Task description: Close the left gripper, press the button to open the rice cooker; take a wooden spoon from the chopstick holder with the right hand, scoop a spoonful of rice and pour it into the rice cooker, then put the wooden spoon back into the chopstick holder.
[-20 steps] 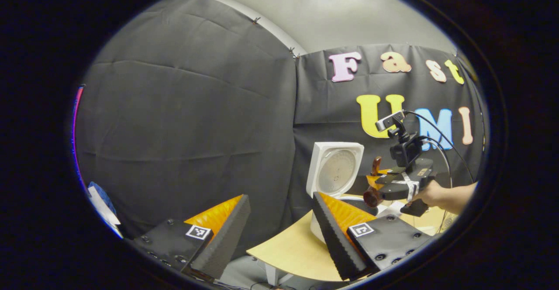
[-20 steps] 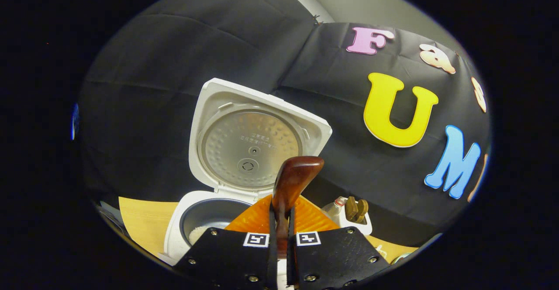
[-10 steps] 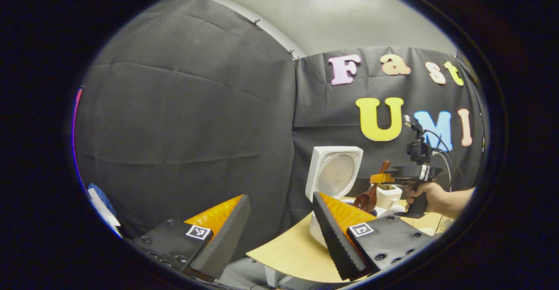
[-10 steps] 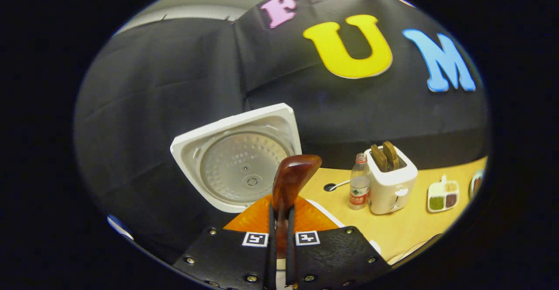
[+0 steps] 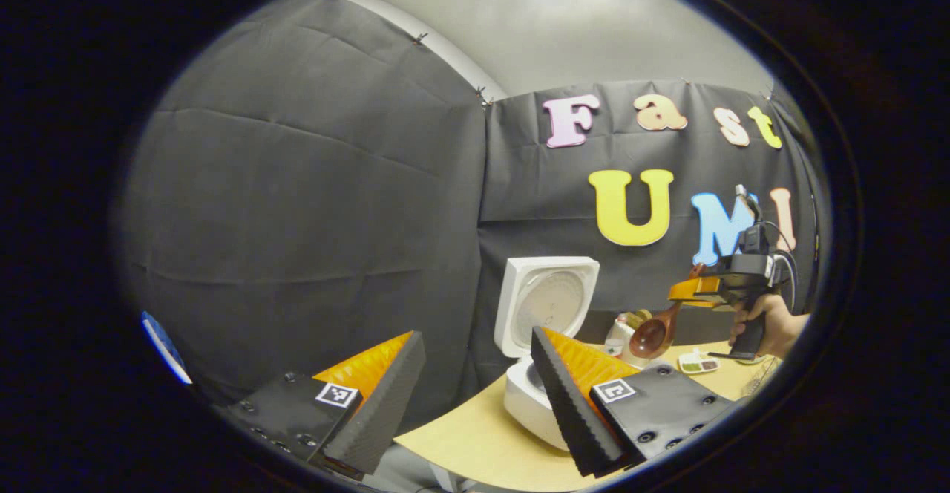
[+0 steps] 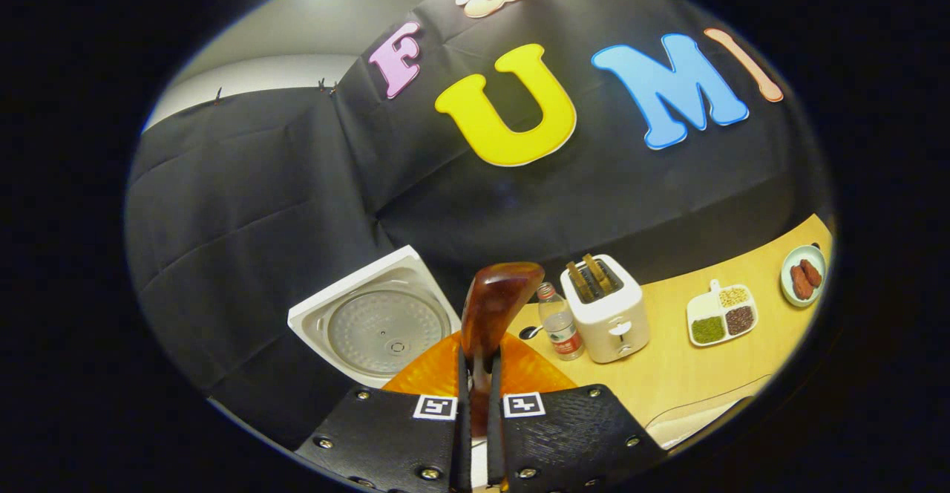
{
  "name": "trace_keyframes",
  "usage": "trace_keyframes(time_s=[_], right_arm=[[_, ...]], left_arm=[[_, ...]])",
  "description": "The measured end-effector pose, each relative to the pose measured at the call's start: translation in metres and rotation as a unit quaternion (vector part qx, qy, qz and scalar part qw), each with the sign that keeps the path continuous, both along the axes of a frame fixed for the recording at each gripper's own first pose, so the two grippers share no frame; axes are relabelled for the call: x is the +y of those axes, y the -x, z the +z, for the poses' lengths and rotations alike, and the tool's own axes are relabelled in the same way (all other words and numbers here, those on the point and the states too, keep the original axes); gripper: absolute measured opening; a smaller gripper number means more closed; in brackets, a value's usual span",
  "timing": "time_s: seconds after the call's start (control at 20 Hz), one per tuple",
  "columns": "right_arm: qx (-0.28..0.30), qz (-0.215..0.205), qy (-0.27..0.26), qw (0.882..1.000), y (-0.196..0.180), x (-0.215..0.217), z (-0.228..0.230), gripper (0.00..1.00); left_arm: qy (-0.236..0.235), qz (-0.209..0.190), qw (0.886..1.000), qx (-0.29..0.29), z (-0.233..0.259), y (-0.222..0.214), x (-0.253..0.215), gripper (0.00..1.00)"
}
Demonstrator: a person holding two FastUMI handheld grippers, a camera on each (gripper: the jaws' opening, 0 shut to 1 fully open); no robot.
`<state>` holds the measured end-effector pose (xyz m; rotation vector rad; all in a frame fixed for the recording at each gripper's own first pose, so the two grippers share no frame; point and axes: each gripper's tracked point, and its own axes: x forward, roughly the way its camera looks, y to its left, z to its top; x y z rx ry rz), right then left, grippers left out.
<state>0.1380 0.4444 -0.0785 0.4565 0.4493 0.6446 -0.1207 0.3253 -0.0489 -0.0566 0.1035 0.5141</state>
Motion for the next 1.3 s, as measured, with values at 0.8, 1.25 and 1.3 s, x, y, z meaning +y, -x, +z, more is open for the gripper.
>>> trace_keyframes(time_s=[0.8, 1.25, 1.3], right_arm=[[-0.038, -0.127, 0.034, 0.991, -0.029, -0.223, 0.016, 0.08], [-0.016, -0.193, 0.051, 0.980, -0.031, -0.328, -0.012, 0.09], [-0.012, -0.201, 0.055, 0.978, -0.030, -0.340, -0.018, 0.08]], left_arm=[[-0.010, -0.091, 0.995, -0.032, 0.033, -0.093, -0.115, 0.99], [-0.016, -0.126, 0.991, -0.038, 0.047, -0.121, -0.168, 0.99], [-0.017, -0.129, 0.991, -0.038, 0.048, -0.124, -0.173, 0.99]])
